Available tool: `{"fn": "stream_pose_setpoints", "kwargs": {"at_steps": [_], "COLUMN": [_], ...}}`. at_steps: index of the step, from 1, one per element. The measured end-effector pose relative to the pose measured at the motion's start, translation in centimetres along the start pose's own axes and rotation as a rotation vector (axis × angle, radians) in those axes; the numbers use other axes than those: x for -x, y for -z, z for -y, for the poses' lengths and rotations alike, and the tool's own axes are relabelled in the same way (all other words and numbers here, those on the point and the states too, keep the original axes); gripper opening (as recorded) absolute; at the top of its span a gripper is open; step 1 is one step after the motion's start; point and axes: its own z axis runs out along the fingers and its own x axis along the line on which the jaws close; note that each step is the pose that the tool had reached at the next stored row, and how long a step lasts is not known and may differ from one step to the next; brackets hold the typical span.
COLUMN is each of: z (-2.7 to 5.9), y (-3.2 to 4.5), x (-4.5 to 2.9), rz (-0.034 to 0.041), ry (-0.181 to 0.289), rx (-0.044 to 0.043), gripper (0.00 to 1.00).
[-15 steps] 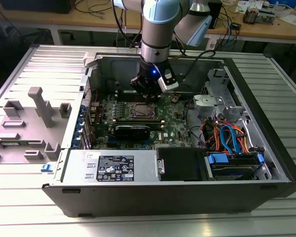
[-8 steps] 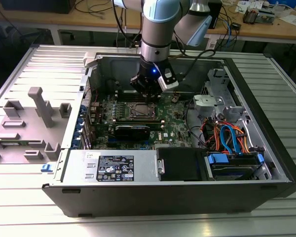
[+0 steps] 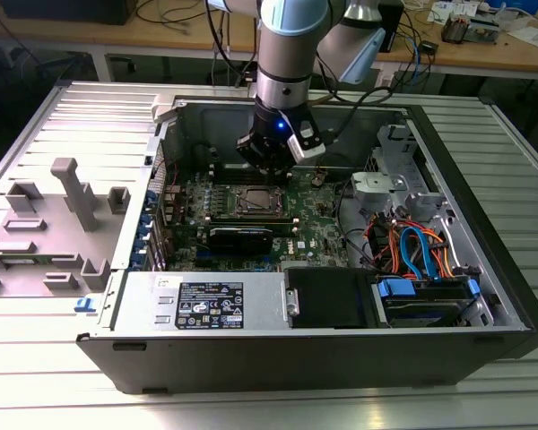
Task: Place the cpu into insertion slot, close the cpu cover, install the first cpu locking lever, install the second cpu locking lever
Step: 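Install the second cpu locking lever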
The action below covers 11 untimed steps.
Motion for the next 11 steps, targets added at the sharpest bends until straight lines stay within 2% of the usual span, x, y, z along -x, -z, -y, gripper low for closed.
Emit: {"fn": "stream_pose_setpoints", "kwargs": {"at_steps": [2, 11], "z": [0.01, 0.01], "y": [0.01, 0.01], "x": [0.41, 0.45], "rz": [0.0, 0.0], "ry": [0.0, 0.0], "rx": [0.0, 0.0], "gripper": [0.11, 0.11]}}
